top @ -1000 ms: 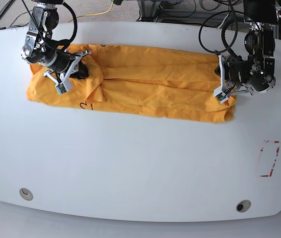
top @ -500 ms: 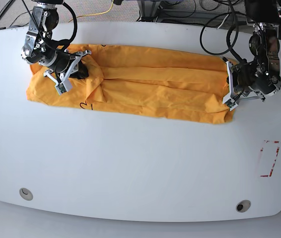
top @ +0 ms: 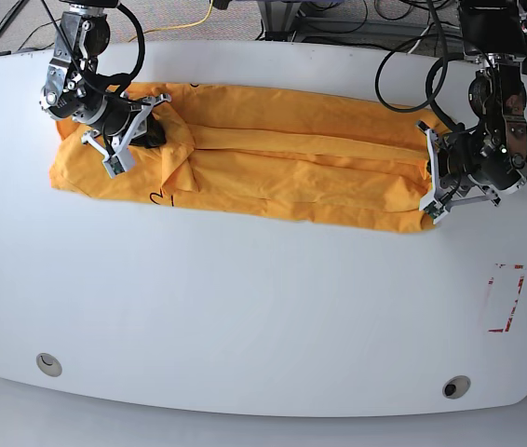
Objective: Layout the t-shirt on the table in an organized manner, then fold the t-shirt properly
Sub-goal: 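Tug the strip end with the left gripper to straighten it, then regrip the strip end with the left gripper and lift it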
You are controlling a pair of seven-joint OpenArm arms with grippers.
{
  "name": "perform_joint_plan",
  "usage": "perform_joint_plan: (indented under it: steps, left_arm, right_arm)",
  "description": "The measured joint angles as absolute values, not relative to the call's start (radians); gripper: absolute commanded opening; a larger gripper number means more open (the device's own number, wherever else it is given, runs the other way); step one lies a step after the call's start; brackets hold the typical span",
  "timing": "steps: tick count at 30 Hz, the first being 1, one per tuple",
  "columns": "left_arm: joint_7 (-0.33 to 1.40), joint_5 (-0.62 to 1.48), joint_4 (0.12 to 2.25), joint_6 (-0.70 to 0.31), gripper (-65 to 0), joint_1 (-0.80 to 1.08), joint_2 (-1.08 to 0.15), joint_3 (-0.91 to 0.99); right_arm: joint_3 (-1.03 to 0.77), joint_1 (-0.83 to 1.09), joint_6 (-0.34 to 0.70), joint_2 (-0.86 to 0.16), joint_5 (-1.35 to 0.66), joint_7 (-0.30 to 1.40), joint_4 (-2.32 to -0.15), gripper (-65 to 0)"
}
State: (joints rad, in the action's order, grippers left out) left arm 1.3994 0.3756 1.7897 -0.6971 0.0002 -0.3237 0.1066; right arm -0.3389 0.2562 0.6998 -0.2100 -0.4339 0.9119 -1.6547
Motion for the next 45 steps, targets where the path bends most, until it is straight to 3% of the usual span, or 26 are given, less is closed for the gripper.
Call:
perform_joint_plan:
  steps: [14,27,30,36,45]
  left_arm:
    - [1.396,0.308,1.682,-0.697,-65.0,-0.149,-0.28,0.099]
    - [1.388,0.252,1.592,-0.697,-64.6,-0.169,-0.284,0.102]
    - [1.389,0.252,1.592,-0.697,-60.1,-0.169,-0.287,0.102]
    - [1.392,0.251,1.592,-0.697,-45.1,-0.18,-0.291,0.104]
    - [1.391,0.316,1.662,-0.697,-33.3,-0.201,-0.305,0.239]
  right_arm:
    - [-0.341,0.256,0.7,-0.201,-0.433,0.913,-1.655,-59.9]
    - [-0.34,0.257,0.7,-0.194,-0.44,0.912,-1.655,-59.9]
    - [-0.34,0.257,0.7,-0.193,-0.44,0.912,-1.655,-59.9]
    - [-0.34,0.256,0.7,-0.193,-0.44,0.912,-1.655,-59.9]
    - [-0.34,0.255,0.7,-0.193,-0.44,0.912,-1.655,-59.9]
